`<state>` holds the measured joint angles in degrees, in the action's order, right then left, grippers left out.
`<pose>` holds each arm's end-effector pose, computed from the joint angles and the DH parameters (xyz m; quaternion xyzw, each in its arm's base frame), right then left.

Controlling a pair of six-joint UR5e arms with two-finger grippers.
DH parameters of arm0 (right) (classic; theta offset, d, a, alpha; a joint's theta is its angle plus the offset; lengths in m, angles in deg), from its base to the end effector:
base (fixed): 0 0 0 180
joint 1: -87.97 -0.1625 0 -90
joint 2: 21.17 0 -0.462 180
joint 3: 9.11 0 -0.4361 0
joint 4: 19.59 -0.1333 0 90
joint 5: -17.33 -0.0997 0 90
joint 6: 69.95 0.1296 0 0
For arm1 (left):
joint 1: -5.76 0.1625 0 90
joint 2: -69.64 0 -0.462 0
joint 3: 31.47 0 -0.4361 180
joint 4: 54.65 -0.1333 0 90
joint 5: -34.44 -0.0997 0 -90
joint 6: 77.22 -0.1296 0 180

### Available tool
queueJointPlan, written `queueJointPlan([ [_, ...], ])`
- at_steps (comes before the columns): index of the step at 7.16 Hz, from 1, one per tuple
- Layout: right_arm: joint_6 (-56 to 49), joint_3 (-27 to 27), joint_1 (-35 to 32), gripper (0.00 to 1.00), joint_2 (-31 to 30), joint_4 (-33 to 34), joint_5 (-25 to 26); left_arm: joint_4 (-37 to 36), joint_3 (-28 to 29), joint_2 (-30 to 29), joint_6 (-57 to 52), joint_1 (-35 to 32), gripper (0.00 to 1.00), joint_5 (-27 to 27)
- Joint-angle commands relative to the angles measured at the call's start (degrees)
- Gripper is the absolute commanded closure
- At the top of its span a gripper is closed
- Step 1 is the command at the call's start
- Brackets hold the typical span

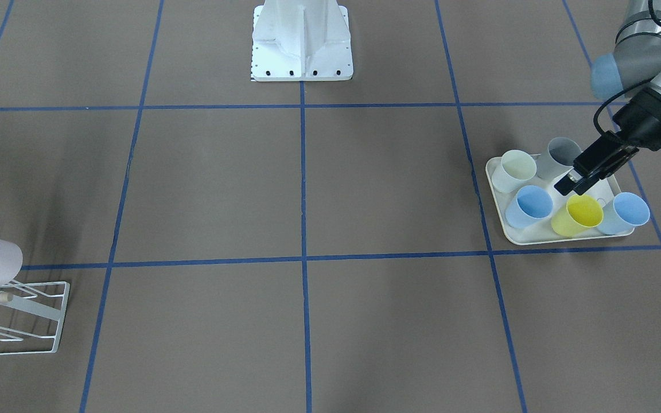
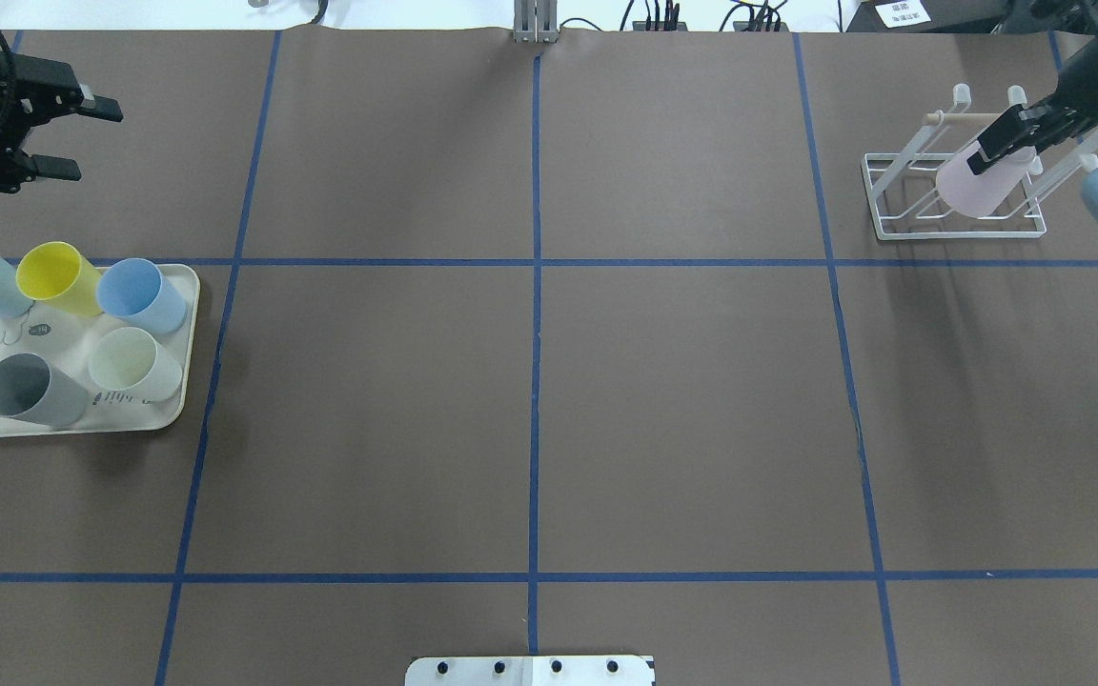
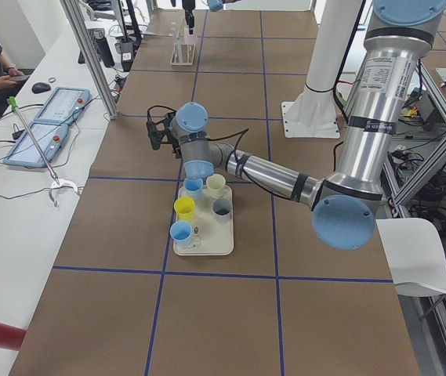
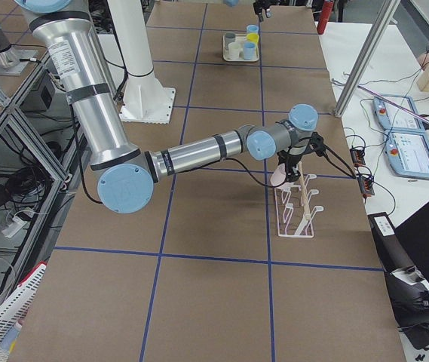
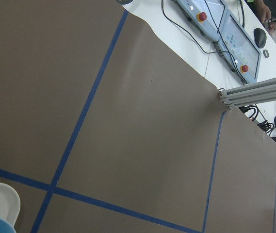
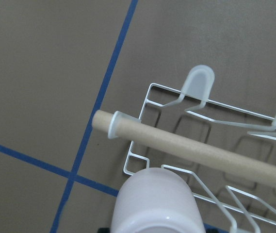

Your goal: Transfer IKEA cup to right arm and place on rack

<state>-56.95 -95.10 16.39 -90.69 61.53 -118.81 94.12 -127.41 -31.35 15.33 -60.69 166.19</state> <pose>-0.1860 -0.6847 0.5101 0.0908 -0.4227 -0.1283 0.8925 0.2061 -0.5904 0.4163 0.0646 0.6354 -0.2377 0.7319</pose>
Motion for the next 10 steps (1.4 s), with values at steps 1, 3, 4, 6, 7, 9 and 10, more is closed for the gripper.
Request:
queueJointPlan([
  [1, 0.00, 0.65, 0.21, 0.17, 0.44, -0.08, 0.00, 0.03, 0.06, -0.09, 0.00, 0.00, 0.00, 0.00],
  [3, 0.00, 0.91, 0.38, 0.02, 0.44, -0.08, 0.00, 0.12, -0.03, 0.00, 0.00, 0.00, 0.00, 0.00],
  [4, 0.00, 0.83, 0.38, 0.01, 0.44, -0.08, -0.08, 0.12, -0.03, 0.00, 0.00, 0.00, 0.00, 0.00],
  [6, 0.17, -0.92, -0.22, 0.01, 0.27, -0.08, -0.61, 0.12, -0.03, 0.79, -2.79, -0.17, 0.00, 0.09],
  [7, 0.52, -3.37, -0.67, 0.01, -0.78, 0.00, -0.70, -0.06, -0.03, 3.92, -10.12, -0.26, 0.00, 0.26],
  [9, 0.96, -9.77, -0.76, 0.01, -5.25, 0.09, -0.35, -0.14, -0.03, 10.69, -22.97, -1.75, 0.00, 0.26],
  [10, 1.05, -12.16, -0.76, 0.01, -7.10, 0.18, -0.35, -0.23, -0.03, 13.68, -28.25, -2.19, 0.00, 0.26],
])
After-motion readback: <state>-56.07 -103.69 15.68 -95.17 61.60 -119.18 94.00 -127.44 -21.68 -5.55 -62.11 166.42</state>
